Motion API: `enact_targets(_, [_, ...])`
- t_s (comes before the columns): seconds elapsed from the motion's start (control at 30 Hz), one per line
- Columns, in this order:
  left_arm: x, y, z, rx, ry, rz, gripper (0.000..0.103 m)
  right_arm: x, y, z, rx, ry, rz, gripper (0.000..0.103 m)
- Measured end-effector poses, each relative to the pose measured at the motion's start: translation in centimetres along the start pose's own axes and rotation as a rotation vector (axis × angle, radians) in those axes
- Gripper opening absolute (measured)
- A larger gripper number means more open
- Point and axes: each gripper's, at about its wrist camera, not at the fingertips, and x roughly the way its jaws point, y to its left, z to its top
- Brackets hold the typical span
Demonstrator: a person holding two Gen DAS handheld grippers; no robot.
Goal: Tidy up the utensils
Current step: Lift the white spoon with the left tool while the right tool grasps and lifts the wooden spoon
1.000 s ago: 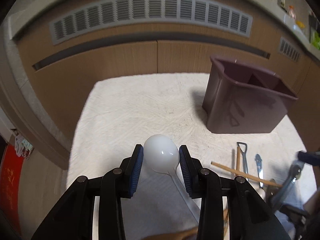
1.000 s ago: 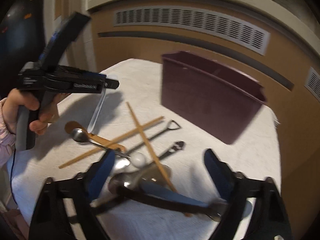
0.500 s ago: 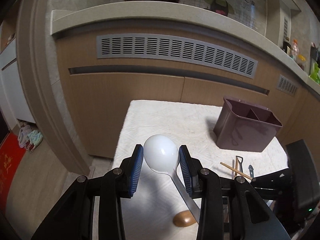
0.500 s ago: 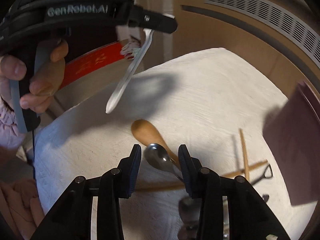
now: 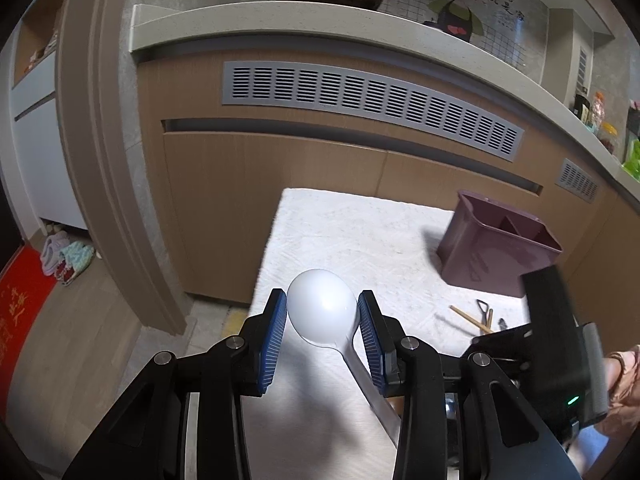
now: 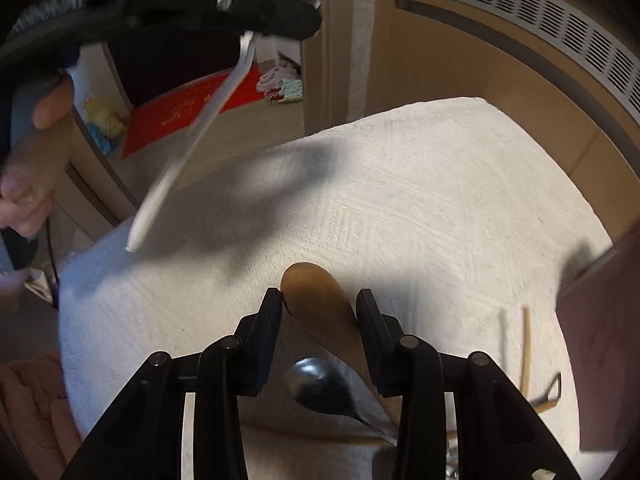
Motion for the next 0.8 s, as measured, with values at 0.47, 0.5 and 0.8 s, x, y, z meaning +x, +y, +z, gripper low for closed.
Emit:
enact_targets(0.47, [0.5, -10.2, 0.4, 0.137, 0.017, -0.182, 0.038, -14.0, -5.0, -7.6, 0.332, -0.227, -0.184, 0.007])
enact_targets(0.5, [0.6, -10.6, 0.4, 0.137, 0.023, -0.188, 0.038, -14.1, -5.6, -8.1, 0.357, -0.225, -0.179, 0.007])
enact_targets(0.8, [0.5, -9.4, -0.2, 0.106, 0.038, -0.135, 0.038, -12.1, -7.0, -8.7, 0.38, -0.195, -0.174, 0.065])
